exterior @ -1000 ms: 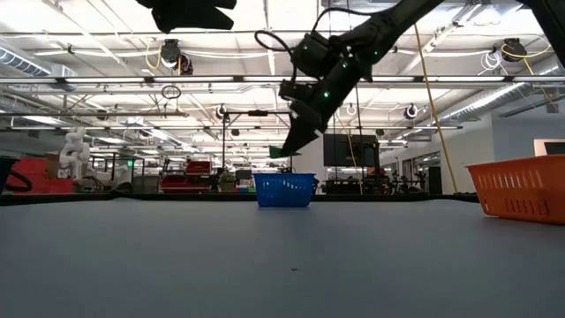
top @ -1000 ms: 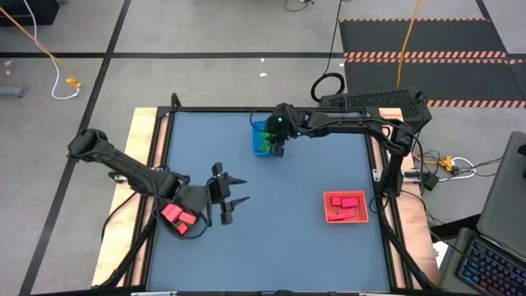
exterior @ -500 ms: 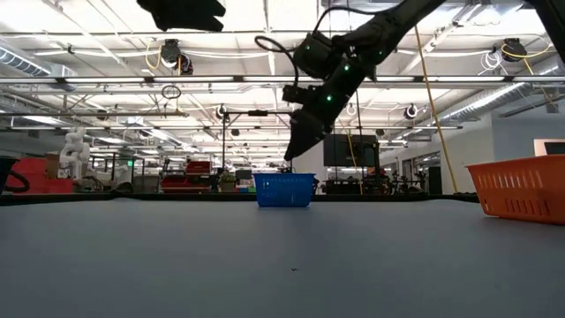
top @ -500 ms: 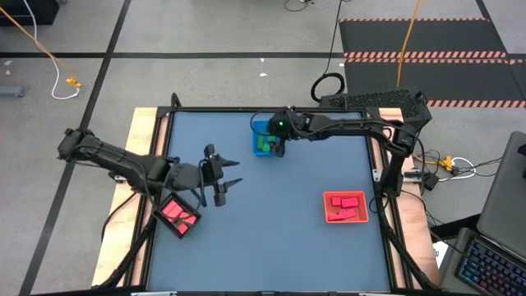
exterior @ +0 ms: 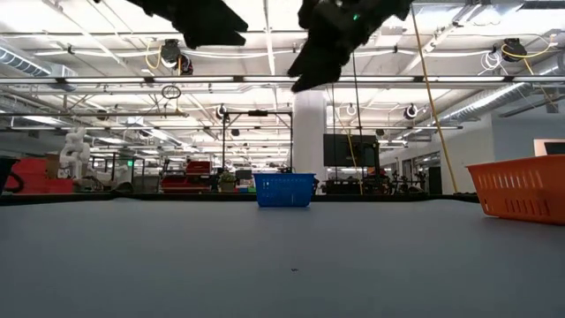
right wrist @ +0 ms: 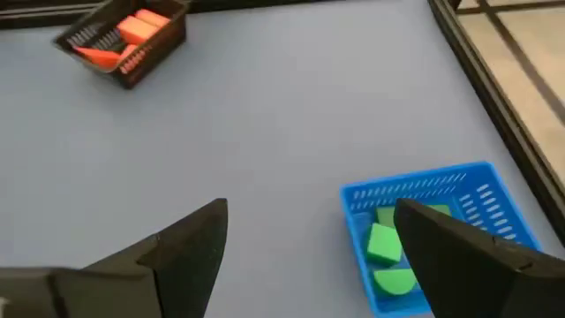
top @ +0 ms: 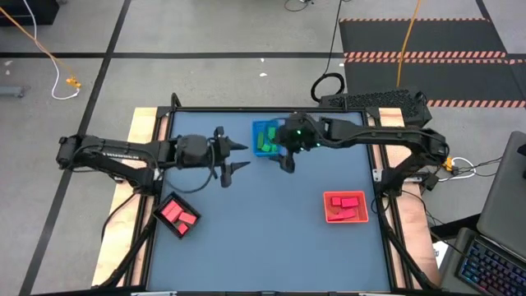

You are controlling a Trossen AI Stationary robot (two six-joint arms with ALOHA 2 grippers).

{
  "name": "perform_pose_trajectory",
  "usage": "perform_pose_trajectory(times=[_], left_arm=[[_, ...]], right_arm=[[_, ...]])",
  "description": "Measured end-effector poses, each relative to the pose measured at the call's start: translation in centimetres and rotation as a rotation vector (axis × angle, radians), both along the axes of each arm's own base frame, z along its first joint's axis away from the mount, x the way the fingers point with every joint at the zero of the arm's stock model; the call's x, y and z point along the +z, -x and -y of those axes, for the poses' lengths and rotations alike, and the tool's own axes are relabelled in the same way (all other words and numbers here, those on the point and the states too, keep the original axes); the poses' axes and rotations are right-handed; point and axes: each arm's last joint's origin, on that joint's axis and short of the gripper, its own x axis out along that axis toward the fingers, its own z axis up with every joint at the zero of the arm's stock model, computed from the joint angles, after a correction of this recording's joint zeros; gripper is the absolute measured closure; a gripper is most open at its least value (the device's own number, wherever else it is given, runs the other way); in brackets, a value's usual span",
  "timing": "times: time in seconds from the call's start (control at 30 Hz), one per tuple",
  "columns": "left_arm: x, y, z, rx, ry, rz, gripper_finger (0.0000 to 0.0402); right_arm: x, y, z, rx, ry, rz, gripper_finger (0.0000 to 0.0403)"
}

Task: Sort & place blocks by color
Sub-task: Return to Home Position

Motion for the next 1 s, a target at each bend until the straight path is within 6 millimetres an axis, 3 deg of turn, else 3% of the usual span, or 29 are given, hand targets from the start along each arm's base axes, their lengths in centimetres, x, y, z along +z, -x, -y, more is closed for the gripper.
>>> perform_pose_trajectory(times=[0.17,0.37,0.67,0.83,0.9,1.0], left_arm=[[0.0,-0.1,-1.1,-0.091,0.091,0.013,0.0163],[0.0,-0.1,-0.6,-0.165,0.142,0.015,0.0163],[-0.5,-1.6,0.3,-0.215,0.087,0.051,0.0163],[0.2,-1.4,0.3,-0.205,0.089,0.107,0.0166],[1.1,-1.0,0.3,-0.191,0.081,0.163,0.0184],[1.6,0.0,0.5,-0.196,0.076,0.237,0.0249]], right_arm=[[0.8,1.3,-2.9,0.018,-0.011,-0.067,0.0096],[0.9,1.5,-5.6,0.077,-0.041,-0.093,0.0097],[2.5,0.2,-7.5,0.151,-0.005,0.125,0.0097],[2.1,0.5,-8.0,0.17,-0.008,0.069,0.0098],[2.2,0.8,-8.5,0.184,0.001,0.059,0.0111],[3.0,1.4,-9.2,0.189,0.018,0.084,0.0152]])
